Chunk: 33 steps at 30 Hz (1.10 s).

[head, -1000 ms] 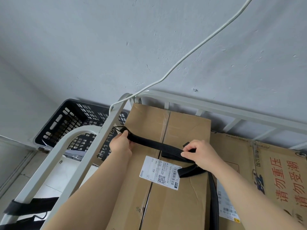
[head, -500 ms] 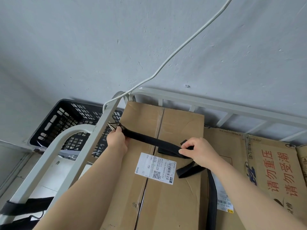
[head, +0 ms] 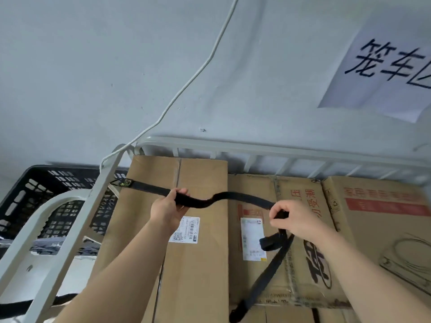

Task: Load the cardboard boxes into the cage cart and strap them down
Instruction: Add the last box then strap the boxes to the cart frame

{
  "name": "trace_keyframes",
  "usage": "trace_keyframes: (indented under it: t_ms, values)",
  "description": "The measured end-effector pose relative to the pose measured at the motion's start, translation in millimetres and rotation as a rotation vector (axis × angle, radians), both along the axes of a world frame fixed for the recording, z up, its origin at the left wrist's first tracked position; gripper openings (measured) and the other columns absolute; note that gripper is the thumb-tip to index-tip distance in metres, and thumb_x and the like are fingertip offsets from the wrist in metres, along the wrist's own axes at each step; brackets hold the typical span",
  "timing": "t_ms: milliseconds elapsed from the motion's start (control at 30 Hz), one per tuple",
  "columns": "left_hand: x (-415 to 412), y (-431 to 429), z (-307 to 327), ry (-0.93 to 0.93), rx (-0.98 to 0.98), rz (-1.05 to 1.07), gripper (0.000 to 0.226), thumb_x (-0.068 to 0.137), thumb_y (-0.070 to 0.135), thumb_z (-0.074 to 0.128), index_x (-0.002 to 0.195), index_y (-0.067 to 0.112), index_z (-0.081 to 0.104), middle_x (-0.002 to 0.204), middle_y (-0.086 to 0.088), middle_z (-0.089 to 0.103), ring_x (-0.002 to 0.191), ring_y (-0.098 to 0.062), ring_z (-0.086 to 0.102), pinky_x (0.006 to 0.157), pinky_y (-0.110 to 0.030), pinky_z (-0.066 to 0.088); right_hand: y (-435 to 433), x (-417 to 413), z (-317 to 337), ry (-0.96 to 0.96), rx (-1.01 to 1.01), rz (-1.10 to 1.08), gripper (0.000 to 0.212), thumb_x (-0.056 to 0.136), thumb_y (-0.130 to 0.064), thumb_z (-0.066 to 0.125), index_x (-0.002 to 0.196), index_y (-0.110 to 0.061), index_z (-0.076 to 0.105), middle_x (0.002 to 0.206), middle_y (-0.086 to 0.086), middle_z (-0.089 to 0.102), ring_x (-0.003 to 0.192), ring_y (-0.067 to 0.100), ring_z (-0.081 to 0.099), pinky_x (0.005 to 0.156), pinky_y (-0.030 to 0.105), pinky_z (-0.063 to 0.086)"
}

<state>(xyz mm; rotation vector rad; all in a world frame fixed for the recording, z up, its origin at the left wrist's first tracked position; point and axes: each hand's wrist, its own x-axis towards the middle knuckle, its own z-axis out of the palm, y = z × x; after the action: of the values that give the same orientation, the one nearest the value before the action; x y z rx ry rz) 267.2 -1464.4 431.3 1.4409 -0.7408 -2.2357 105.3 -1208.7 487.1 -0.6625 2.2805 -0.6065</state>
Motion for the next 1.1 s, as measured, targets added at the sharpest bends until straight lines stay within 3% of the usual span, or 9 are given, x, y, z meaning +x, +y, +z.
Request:
trace_keyframes:
  t_ms: [133,233,367,500,567,700,800,967,1100]
  values:
    - [-9,57,20,0.003,-0.028,-0.115,0.024,0.102,0.017,0.042,0.089,0.004,0.059,0.081,-0.007,0.065,0.077,-0.019,0.063,0.078,-0.039,0.053,74,0,22,0.029,0.040,-0.110,0.021,0.075,-0.008,0.067,0.086,-0.024,0.058,0.100,-0.001,0.062,0.094,0.024,0.062,0.071,0.029,0.048]
    - [-16,117,44,0.034,-0.026,-0.177,0.023,0.102,0.019,0.041,0.103,0.003,0.058,0.087,-0.007,0.067,0.080,-0.019,0.065,0.074,-0.038,0.054,147,7,49,0.035,0.013,-0.168,0.024,0.079,-0.009,0.066,0.093,-0.022,0.051,0.102,-0.005,0.062,0.083,0.016,0.062,0.062,0.022,0.045]
    - [-22,180,69,0.069,0.015,-0.199,0.018,0.101,0.016,0.044,0.100,0.003,0.057,0.097,-0.012,0.067,0.092,-0.026,0.065,0.075,-0.039,0.054,224,15,73,0.063,0.045,-0.146,0.025,0.082,-0.013,0.066,0.100,-0.029,0.057,0.098,-0.011,0.064,0.084,0.009,0.063,0.070,0.024,0.046]
    - [-34,265,88,0.097,-0.011,-0.261,0.015,0.100,0.015,0.047,0.103,0.003,0.056,0.096,-0.010,0.068,0.096,-0.024,0.066,0.063,-0.036,0.054,315,19,91,0.117,0.123,-0.070,0.009,0.081,-0.020,0.068,0.084,-0.027,0.063,0.085,-0.005,0.066,0.078,0.012,0.063,0.070,0.029,0.051]
    - [-41,308,96,0.106,-0.009,-0.252,0.018,0.100,0.015,0.047,0.112,0.002,0.053,0.093,-0.009,0.068,0.089,-0.022,0.067,0.065,-0.037,0.053,357,15,98,0.142,0.123,-0.059,0.009,0.080,-0.022,0.070,0.079,-0.025,0.061,0.082,0.000,0.067,0.075,0.017,0.065,0.071,0.034,0.052]
    - [-57,391,112,0.088,-0.022,-0.326,0.026,0.099,0.018,0.049,0.116,0.001,0.059,0.108,-0.008,0.069,0.091,-0.019,0.066,0.065,-0.034,0.053,434,13,108,0.148,0.087,-0.088,0.012,0.075,-0.029,0.073,0.077,-0.024,0.063,0.079,0.000,0.069,0.074,0.018,0.067,0.076,0.040,0.056]
    - [-63,440,122,0.078,-0.020,-0.365,0.031,0.099,0.021,0.050,0.122,0.002,0.060,0.104,-0.008,0.071,0.089,-0.018,0.067,0.060,-0.031,0.054,479,9,117,0.153,0.035,-0.110,0.013,0.074,-0.028,0.074,0.076,-0.021,0.063,0.079,0.002,0.067,0.074,0.018,0.065,0.071,0.034,0.052]
    - [-71,488,128,0.021,0.001,-0.430,0.027,0.097,0.023,0.054,0.114,0.004,0.063,0.105,-0.011,0.071,0.084,-0.019,0.068,0.058,-0.030,0.054,537,1,126,0.177,0.021,-0.146,0.015,0.073,-0.029,0.076,0.081,-0.021,0.066,0.082,0.001,0.067,0.078,0.019,0.065,0.074,0.035,0.053]
    - [-77,522,127,-0.063,-0.012,-0.521,0.023,0.096,0.021,0.056,0.102,-0.001,0.062,0.090,-0.013,0.069,0.079,-0.020,0.066,0.063,-0.032,0.053,567,1,125,0.213,0.018,-0.181,0.011,0.078,-0.024,0.074,0.080,-0.024,0.063,0.078,-0.005,0.062,0.072,0.013,0.060,0.062,0.024,0.045]
